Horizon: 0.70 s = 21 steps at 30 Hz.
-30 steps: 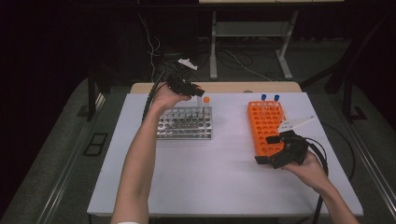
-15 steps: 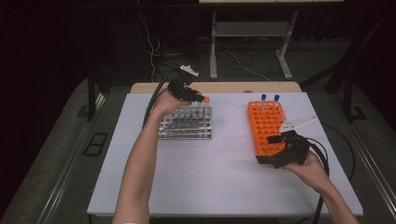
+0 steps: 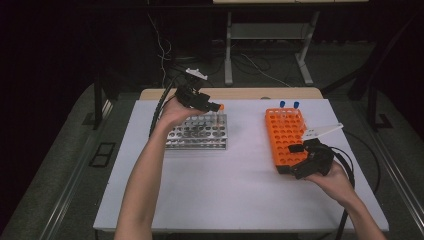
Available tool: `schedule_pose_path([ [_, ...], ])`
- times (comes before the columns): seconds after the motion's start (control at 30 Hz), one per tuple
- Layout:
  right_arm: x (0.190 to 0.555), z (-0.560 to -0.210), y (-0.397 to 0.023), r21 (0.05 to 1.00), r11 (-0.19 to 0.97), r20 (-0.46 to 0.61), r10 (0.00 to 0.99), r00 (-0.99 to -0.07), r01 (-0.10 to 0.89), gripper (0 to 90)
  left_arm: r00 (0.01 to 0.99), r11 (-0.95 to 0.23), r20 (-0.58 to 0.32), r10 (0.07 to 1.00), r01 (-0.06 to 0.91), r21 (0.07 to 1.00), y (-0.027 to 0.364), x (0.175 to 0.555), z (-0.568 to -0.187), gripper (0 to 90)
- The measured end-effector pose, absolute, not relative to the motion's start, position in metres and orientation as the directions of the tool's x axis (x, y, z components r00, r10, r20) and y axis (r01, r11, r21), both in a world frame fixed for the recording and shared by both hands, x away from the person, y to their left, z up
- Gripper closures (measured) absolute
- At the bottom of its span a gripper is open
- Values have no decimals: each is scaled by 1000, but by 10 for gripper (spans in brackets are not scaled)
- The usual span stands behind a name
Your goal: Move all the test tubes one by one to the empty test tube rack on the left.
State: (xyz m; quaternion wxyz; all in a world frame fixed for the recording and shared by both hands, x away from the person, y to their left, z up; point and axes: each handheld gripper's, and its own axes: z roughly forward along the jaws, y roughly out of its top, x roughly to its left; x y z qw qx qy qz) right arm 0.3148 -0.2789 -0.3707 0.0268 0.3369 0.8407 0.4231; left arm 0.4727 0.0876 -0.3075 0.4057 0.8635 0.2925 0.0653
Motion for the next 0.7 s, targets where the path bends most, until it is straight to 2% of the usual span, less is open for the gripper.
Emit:
schedule_pose_path([
  [0.2, 317, -366, -283, 728, 418, 227, 602, -766, 544, 2, 825, -484, -142, 546, 450, 750, 91, 454, -301, 144],
  [0.3, 318, -362, -285, 728, 420, 218, 607, -764, 541, 2, 822, -473, -146, 551, 452, 756, 93, 445, -299, 105],
  [0.4, 320, -359, -289, 726, 419, 210, 620, -756, 545, 2, 812, -470, -144, 565, 461, 753, 94, 436, -298, 0],
  [0.7, 333, -354, -305, 713, 408, 199, 661, -723, 569, 2, 821, -461, -127, 556, 432, 775, 101, 408, -298, 0],
])
